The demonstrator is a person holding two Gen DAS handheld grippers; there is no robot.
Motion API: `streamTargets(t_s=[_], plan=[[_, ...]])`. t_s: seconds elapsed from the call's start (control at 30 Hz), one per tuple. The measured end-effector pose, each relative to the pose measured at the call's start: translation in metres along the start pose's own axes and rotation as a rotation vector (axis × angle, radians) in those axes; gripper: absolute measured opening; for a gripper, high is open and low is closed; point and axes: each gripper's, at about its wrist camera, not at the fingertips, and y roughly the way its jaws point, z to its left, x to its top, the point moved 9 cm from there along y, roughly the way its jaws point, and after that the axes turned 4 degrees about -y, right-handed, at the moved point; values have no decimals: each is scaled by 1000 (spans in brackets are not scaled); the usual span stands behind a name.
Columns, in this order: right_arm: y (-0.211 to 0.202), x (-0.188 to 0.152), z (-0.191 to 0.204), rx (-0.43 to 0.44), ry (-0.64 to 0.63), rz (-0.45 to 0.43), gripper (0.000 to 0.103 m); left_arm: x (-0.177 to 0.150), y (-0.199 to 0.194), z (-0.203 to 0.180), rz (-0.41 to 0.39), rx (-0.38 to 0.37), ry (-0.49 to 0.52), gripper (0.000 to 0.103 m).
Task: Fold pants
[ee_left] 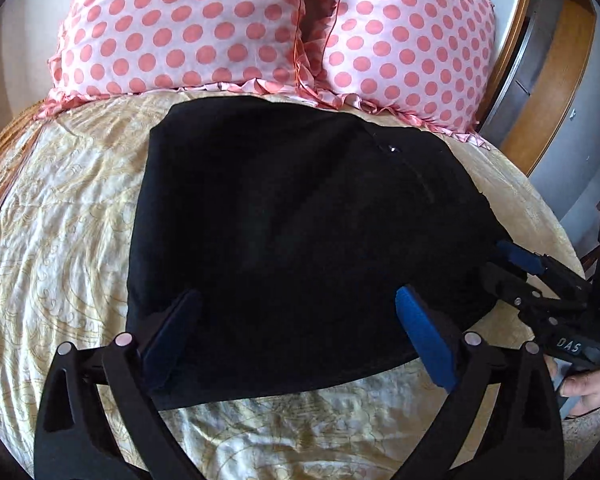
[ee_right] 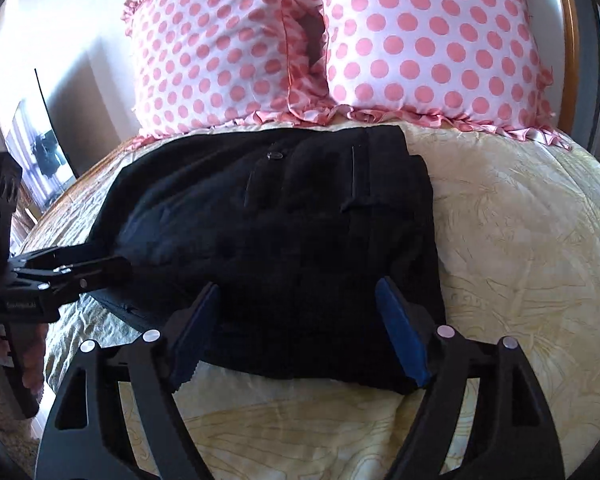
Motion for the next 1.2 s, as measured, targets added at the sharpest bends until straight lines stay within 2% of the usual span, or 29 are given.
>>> streamTargets(t_s=[0.1, 0.13, 0.23, 0.3, 0.47, 0.57, 0.77, 1.2], plan=[[-21, 3, 5, -31, 16, -59, 82, 1, -3, 0, -12, 24, 1, 101], [-28, 3, 7, -34, 24, -84, 87, 0, -7, 1, -10, 29, -2, 101], [-54, 2, 8, -67, 45, -175, 95, -5, -25, 4, -58, 81, 4, 101], [-69, -3, 7, -113, 65, -223, 96, -10, -39, 6, -89, 117, 22, 101], [-86, -18, 12, -199, 67, -262, 102, -29, -70, 14, -167, 160, 26, 101], [-94, -26, 22, -252, 36, -295, 102, -44, -81, 21, -167, 160, 0, 101], [-94, -40, 43, -266, -12, -282, 102, -73, -90, 32, -142, 185, -31, 101], [-86, -70, 70, -281, -25, -237, 102, -104, -113, 38, -158, 278, 15, 101]])
